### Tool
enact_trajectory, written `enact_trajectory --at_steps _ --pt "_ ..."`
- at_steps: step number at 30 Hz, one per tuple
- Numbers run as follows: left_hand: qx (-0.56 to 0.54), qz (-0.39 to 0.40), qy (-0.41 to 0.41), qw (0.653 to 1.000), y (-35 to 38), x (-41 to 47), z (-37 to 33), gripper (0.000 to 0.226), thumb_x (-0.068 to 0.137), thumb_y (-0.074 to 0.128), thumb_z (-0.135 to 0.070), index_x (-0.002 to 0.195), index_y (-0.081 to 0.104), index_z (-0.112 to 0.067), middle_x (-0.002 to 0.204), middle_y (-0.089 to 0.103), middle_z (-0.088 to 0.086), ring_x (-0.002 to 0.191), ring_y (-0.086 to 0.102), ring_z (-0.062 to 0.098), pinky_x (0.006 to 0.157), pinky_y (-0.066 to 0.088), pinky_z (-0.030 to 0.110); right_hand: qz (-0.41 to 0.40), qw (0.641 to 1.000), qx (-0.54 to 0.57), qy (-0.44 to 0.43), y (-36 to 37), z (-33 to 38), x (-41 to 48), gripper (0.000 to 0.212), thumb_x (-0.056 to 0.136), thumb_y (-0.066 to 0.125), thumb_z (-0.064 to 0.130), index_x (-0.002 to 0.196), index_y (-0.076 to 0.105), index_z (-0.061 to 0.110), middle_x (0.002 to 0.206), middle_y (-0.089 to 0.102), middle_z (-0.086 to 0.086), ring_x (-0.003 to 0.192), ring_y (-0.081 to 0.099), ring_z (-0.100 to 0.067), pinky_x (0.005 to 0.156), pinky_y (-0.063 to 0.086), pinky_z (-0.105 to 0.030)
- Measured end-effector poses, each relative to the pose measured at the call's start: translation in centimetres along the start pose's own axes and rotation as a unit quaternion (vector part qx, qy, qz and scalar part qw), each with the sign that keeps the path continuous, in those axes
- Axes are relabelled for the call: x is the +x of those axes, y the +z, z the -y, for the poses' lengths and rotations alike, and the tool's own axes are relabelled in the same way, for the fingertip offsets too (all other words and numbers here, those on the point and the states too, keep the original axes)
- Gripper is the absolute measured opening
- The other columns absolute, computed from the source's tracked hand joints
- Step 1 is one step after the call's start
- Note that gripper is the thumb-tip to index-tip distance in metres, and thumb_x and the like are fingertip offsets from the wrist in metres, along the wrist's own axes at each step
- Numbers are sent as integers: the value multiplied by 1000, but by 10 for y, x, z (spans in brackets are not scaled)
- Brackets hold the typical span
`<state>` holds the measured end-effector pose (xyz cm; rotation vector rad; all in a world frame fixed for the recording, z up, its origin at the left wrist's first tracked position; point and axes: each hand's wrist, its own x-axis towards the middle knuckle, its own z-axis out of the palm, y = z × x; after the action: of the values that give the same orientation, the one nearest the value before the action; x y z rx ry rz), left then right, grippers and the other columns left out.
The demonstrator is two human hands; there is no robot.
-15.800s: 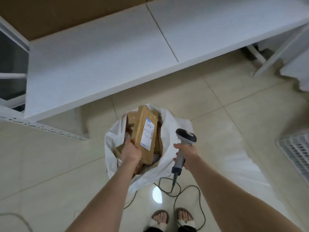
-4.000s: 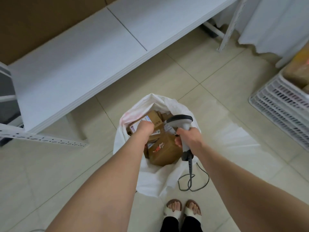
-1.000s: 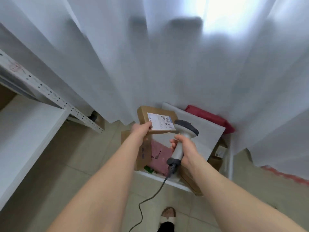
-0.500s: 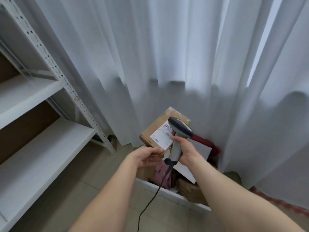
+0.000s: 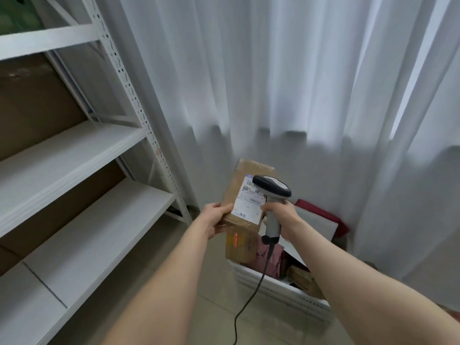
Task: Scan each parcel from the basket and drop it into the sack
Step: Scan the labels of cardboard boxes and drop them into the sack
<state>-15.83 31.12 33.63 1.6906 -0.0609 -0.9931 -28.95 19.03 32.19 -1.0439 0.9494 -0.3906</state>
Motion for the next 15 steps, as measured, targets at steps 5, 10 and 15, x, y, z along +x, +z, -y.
enact_trajectory --at_steps 5,10,15 --pt "-74 -43 10 996 -32 -13 15 55 92 59 -4 142 35 -6 99 64 14 81 62 26 76 54 46 7 999 27 -18 17 1 -32 17 84 60 -8 96 57 3 81 66 -18 58 61 -22 51 52 -30" --pt "-90 -52 3 995 -51 -22 23 51 94 56 -4 141 36 -6 121 62 21 100 62 32 84 53 48 2 998 -40 -39 42 3 -56 3 89 57 -3 88 58 0 64 61 -14 47 51 -17 44 45 -25" --pt "-106 -60 -8 993 -58 -28 25 46 94 55 -5 137 39 -6 121 62 20 107 63 34 84 54 48 -15 997 -69 -13 59 1 -70 3 89 59 4 88 59 2 63 60 -13 45 50 -17 48 45 -27"
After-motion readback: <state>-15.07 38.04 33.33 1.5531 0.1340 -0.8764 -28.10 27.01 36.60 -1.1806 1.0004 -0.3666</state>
